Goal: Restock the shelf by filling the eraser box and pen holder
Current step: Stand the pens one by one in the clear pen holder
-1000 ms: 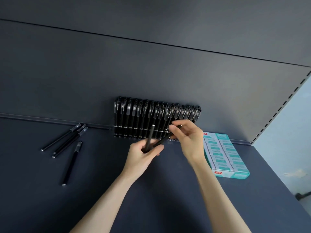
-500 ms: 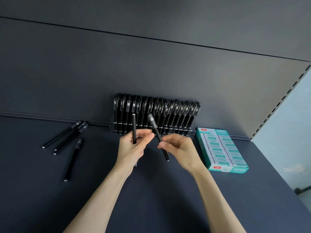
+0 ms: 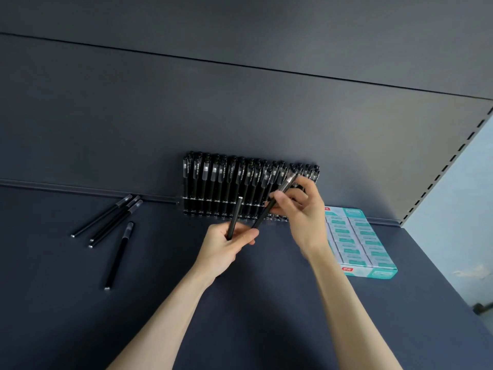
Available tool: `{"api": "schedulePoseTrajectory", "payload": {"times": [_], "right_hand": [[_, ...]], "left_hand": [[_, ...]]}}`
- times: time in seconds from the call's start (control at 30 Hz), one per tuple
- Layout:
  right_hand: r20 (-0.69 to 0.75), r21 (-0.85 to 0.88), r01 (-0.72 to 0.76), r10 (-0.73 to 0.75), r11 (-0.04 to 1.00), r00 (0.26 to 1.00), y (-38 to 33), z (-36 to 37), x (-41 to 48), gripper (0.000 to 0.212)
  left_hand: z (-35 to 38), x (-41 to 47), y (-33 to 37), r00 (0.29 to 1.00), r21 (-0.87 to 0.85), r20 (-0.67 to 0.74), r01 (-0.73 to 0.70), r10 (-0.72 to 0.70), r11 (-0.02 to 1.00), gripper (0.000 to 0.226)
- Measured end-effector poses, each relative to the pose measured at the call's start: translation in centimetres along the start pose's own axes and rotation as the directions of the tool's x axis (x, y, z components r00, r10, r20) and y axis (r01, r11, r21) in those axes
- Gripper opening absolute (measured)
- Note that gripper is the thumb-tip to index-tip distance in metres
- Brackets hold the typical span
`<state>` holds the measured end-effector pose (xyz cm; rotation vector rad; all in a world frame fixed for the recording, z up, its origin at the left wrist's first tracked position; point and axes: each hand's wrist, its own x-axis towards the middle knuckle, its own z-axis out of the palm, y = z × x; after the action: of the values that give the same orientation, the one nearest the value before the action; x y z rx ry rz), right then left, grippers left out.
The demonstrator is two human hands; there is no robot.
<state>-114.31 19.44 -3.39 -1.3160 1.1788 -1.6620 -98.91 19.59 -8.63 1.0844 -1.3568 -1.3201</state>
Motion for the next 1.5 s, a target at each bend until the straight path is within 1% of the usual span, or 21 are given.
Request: {"api": "schedulePoseTrajectory", "payload": {"times": [0.07, 0.13, 0.23, 0.33, 0.47, 0.57, 0.67, 0.8, 0.9, 1.03, 1.13, 1.23, 1.37, 1.43, 1.5], "right_hand": [[-0.061, -0.038, 0.042, -0.044, 0.998, 0.997, -0.3, -0.1, 0.8, 0.034], [-0.115, -0.097, 0.091, -0.102, 0.991, 0.988, -0.6, -0.3, 1.6, 0.04], [-0.204, -0.255, 0.148, -0.203, 0.956, 0.958, -0.7, -0.6, 2.9, 0.046], [-0.215, -0.365, 0.179, -0.269, 0.914, 0.939, -0.3, -0.8, 3.9, 0.042], [-0.202, -0.438, 0.228, -0.343, 0.87, 0.917, 0.6, -0.5, 4.4, 0.041], [-0.173, -0.48, 0.227, -0.345, 0.847, 0.922, 1.1, -0.2, 4.6, 0.04], [-0.113, -0.532, 0.239, -0.348, 0.812, 0.931, 1.5, 0.0, 4.4, 0.038], [-0.063, -0.629, 0.273, -0.398, 0.728, 0.915, 2.0, 0.2, 4.4, 0.036], [-0.023, -0.671, 0.308, -0.435, 0.674, 0.9, 2.6, 0.2, 4.5, 0.033], [-0.021, -0.684, 0.322, -0.458, 0.655, 0.889, 2.8, 0.1, 4.6, 0.032], [0.002, -0.708, 0.333, -0.47, 0.623, 0.883, 2.7, 0.0, 4.8, 0.031], [0.015, -0.733, 0.312, -0.444, 0.605, 0.896, 2.4, 0.1, 5.0, 0.031], [0.047, -0.771, 0.259, -0.354, 0.581, 0.934, 2.3, 0.1, 4.8, 0.03], [0.039, -0.777, 0.247, -0.346, 0.579, 0.937, 2.4, 0.1, 4.4, 0.03], [0.012, -0.756, 0.254, -0.374, 0.603, 0.927, 2.2, 0.0, 3.8, 0.03]], "left_hand": [[0.1, 0.0, 0.0, 1.0, 0.007, -0.007, 0.005, -0.005, 1.0, 0.02], [0.3, 0.1, 0.1, 1.0, -0.016, -0.029, -0.003, 0.002, 1.0, 0.024], [0.4, 0.2, 0.2, 0.999, -0.039, -0.04, -0.035, 0.034, 0.999, 0.032], [0.5, 0.2, 0.3, 1.0, -0.022, -0.023, -0.004, 0.003, 1.0, 0.036], [0.6, 0.4, 0.3, 0.999, -0.041, -0.034, 0.033, -0.034, 0.999, 0.032], [0.5, 0.6, 0.1, 0.999, -0.075, -0.035, 0.031, -0.033, 0.997, 0.027], [0.5, 0.5, 0.1, 0.999, -0.067, -0.042, -0.013, 0.01, 0.998, 0.025], [0.3, 0.4, 0.3, 0.999, -0.087, -0.044, -0.016, 0.012, 0.996, 0.025], [0.4, 0.5, 0.3, 0.999, -0.114, -0.05, -0.022, 0.016, 0.993, 0.023], [0.4, 0.4, 0.4, 0.996, -0.115, -0.056, -0.069, 0.062, 0.991, 0.021], [0.5, 0.2, 0.4, 0.997, -0.116, -0.044, -0.074, 0.069, 0.99, 0.02], [0.6, 0.2, 0.4, 0.999, -0.116, -0.038, -0.031, 0.026, 0.993, 0.02], [0.6, 0.3, 0.3, 0.998, -0.144, -0.056, 0.009, -0.018, 0.99, 0.022], [0.5, 0.3, 0.4, 0.998, -0.155, -0.054, 0.001, -0.01, 0.988, 0.02], [0.4, 0.1, 0.5, 0.999, -0.149, -0.037, -0.023, 0.018, 0.989, 0.017]]}}
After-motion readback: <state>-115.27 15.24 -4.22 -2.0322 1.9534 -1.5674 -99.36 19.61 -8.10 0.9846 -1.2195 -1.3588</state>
